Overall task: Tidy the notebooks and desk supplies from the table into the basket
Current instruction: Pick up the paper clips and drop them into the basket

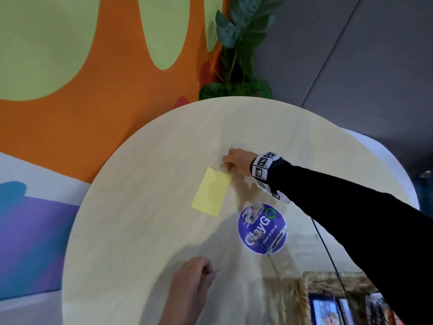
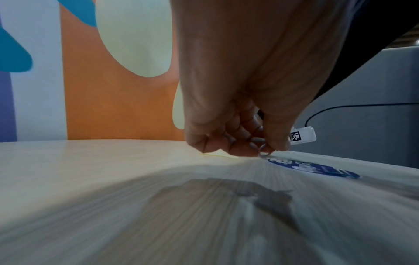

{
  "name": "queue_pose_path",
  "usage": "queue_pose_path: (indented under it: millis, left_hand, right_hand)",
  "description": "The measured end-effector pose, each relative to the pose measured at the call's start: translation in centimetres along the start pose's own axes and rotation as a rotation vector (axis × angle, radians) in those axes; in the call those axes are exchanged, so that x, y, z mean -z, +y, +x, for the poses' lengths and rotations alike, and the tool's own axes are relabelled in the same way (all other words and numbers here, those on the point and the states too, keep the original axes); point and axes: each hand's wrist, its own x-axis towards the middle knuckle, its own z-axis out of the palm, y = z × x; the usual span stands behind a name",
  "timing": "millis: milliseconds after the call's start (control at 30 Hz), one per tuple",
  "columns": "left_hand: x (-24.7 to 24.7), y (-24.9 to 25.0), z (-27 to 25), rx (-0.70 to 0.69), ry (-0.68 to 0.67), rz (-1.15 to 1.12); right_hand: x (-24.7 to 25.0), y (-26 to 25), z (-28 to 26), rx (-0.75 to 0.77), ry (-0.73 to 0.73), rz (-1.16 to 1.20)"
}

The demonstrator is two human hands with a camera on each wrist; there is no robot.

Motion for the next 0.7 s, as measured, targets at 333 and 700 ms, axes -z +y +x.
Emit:
queue_pose_path:
  millis: [333, 700]
  left_hand:
    - [-0.2, 2.2, -1.3, 0.041, -0.026, -0.057]
    - [-1.4, 8.4, -3.8, -0.098, -0.071, -0.076]
  right_hand:
    - [3.1, -1.7, -8.2, -0.071, 0.087, 0.083]
    - [-3.6, -7.4, -36.1, -0.125, -0.06, 0.27]
